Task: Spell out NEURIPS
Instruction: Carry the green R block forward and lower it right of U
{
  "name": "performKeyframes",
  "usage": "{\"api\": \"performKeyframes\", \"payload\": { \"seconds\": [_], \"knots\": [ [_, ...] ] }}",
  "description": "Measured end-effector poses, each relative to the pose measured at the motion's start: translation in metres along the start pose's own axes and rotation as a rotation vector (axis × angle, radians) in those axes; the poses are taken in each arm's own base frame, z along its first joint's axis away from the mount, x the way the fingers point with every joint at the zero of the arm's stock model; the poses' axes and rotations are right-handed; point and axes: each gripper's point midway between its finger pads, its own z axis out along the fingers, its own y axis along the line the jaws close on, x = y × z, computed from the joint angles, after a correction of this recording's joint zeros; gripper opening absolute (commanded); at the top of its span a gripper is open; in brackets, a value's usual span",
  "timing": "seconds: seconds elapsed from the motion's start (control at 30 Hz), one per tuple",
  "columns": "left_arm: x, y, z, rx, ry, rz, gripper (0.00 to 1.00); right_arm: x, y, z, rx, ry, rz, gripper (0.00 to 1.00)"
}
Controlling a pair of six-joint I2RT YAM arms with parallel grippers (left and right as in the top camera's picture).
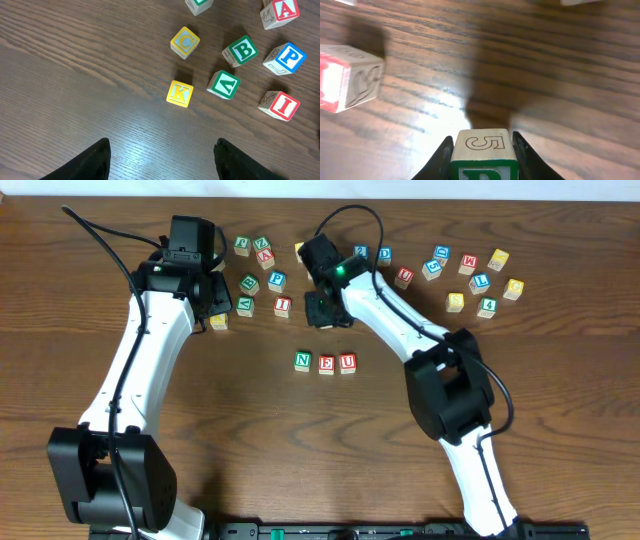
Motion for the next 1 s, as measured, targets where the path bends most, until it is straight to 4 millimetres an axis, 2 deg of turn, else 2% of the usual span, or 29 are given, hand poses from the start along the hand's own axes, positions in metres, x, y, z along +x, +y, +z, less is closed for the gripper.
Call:
{"api": "performKeyframes", "payload": {
  "seconds": [0.3, 0.47, 0.57, 0.7, 1.0],
  "knots": [
    [0.000, 0.000, 0.000, 0.000, 0.000, 0.000, 0.65, -0.002, -0.010, -0.064, -0.003, -0.020, 0.018, 0.13],
    [0.000, 0.000, 0.000, 0.000, 0.000, 0.000, 0.65, 0.016, -0.039, -0.106, 0.035, 0.039, 0.061, 0.08],
    [0.000, 0.000, 0.000, 0.000, 0.000, 0.000, 0.65, 0.025, -0.059, -0.120, 0.063, 0.081, 0.094, 0.08],
    [0.000, 0.000, 0.000, 0.001, -0.002, -0.001, 0.65, 0.032, -0.076, -0.114, 0.092, 0.115, 0.121, 0.09],
    [-0.001, 0.000, 0.000, 0.002, -0.004, -0.002, 0.65, 0.077, -0.082, -0.059, 0.101, 0.223, 0.122, 0.10]
  ]
}}
